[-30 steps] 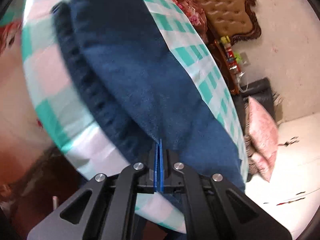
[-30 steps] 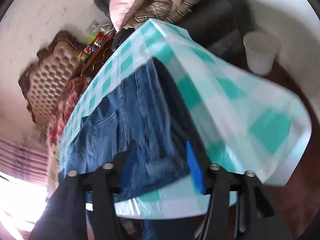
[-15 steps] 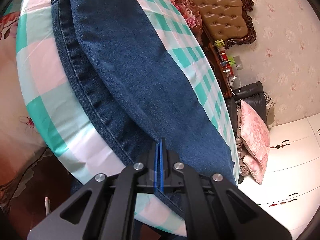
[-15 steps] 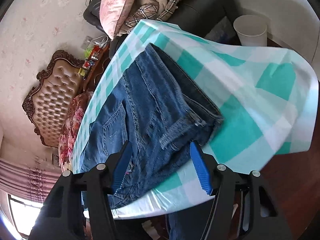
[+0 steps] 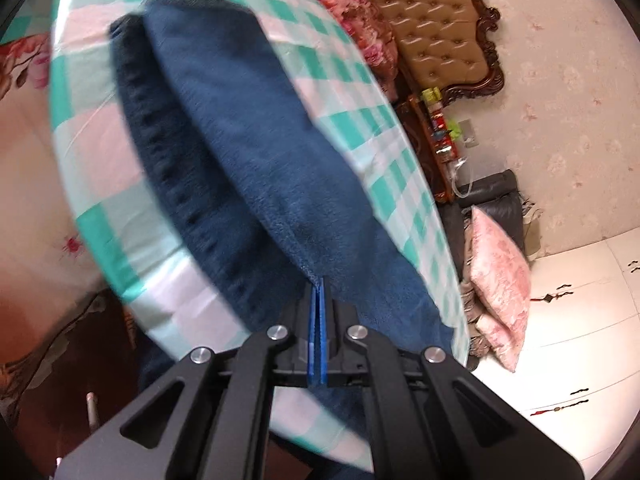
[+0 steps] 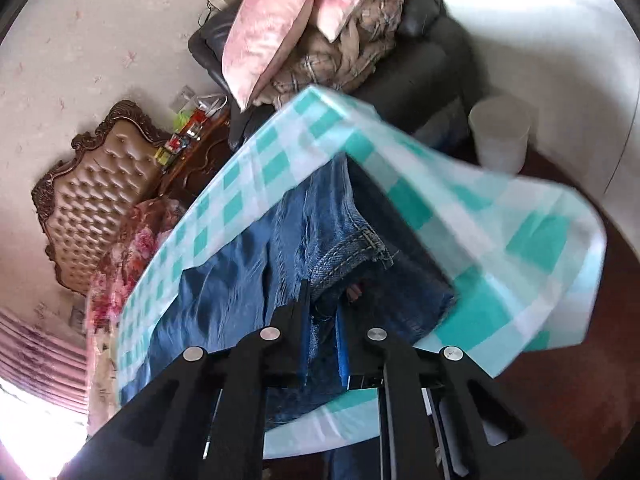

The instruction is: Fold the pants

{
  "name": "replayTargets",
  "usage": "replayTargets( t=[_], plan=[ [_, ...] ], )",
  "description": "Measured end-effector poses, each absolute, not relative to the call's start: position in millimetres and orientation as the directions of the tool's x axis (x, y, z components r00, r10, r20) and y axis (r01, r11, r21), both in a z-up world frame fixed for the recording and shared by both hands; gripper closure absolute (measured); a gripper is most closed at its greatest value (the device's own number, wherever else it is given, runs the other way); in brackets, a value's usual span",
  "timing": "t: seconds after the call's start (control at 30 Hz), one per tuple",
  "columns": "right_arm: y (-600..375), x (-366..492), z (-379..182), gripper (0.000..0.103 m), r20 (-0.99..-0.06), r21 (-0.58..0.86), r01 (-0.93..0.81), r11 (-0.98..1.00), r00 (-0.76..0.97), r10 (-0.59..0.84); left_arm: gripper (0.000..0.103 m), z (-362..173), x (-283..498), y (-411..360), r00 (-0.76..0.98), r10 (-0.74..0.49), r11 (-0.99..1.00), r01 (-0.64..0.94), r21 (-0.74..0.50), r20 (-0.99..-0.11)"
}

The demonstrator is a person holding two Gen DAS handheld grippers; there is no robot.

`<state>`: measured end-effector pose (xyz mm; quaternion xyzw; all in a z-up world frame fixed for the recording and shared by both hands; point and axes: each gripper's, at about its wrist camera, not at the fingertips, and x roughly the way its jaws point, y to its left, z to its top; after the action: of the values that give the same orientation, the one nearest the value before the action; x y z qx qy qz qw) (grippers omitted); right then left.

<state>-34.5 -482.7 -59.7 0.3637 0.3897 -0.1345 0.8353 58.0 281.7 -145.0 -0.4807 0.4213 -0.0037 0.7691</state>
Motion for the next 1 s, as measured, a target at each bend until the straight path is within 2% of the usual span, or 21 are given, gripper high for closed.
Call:
replayTargets(
  t=[0.07, 0.13, 0.27, 0.43, 0.6, 0.77, 0.9, 0.93, 0.97, 1.0],
  plan=[
    [-490, -30, -86, 0.091, -0.797, 0.482, 0.553, 0.679, 0.6, 0.077, 0.102, -172, 55, 286, 0.608, -0.437, 0.495, -0.452, -0.742, -0.662],
    [-492, -31, -95, 0.091, -0.805, 0.485, 0.562, 0.67, 0.586, 0.091, 0.102, -188, 53, 289, 0.599, -0.452, 0.46, -0.479, -0.748, -0.662],
    [-494, -31, -87, 0.091, -0.79, 0.485, 0.539, 0.688, 0.608, 0.08, 0.102, -178, 57, 284, 0.606, -0.431, 0.504, -0.453, -0.735, -0.669],
    [-489, -19, -117, 0.091, -0.849, 0.38, 0.579, 0.721, 0.527, 0.025, 0.102, -190, 57, 284, 0.605, -0.448, 0.487, -0.452, -0.747, -0.658],
    [-478, -17, -119, 0.092, -0.863, 0.309, 0.579, 0.754, 0.505, -0.035, 0.093, -191, 52, 305, 0.643, -0.43, 0.461, -0.447, -0.767, -0.634],
    [-476, -12, -119, 0.091, -0.873, 0.281, 0.586, 0.76, 0.485, -0.051, 0.086, -199, 59, 374, 0.723, -0.342, 0.376, -0.48, -0.793, -0.6],
    [-475, -12, -119, 0.091, -0.877, 0.263, 0.588, 0.765, 0.475, -0.063, 0.087, -201, 74, 403, 0.735, -0.342, 0.359, -0.474, -0.804, -0.586],
    [-474, -12, -119, 0.091, -0.879, 0.259, 0.59, 0.765, 0.472, -0.066, 0.089, -202, 79, 407, 0.732, -0.34, 0.368, -0.475, -0.799, -0.591],
    [-474, -11, -118, 0.091, -0.881, 0.255, 0.593, 0.764, 0.468, -0.068, 0.099, -201, 81, 409, 0.721, -0.333, 0.377, -0.489, -0.787, -0.608],
    [-474, -11, -117, 0.091, -0.883, 0.256, 0.596, 0.761, 0.465, -0.067, 0.1, -199, 81, 412, 0.71, -0.323, 0.379, -0.51, -0.772, -0.626]
  ],
)
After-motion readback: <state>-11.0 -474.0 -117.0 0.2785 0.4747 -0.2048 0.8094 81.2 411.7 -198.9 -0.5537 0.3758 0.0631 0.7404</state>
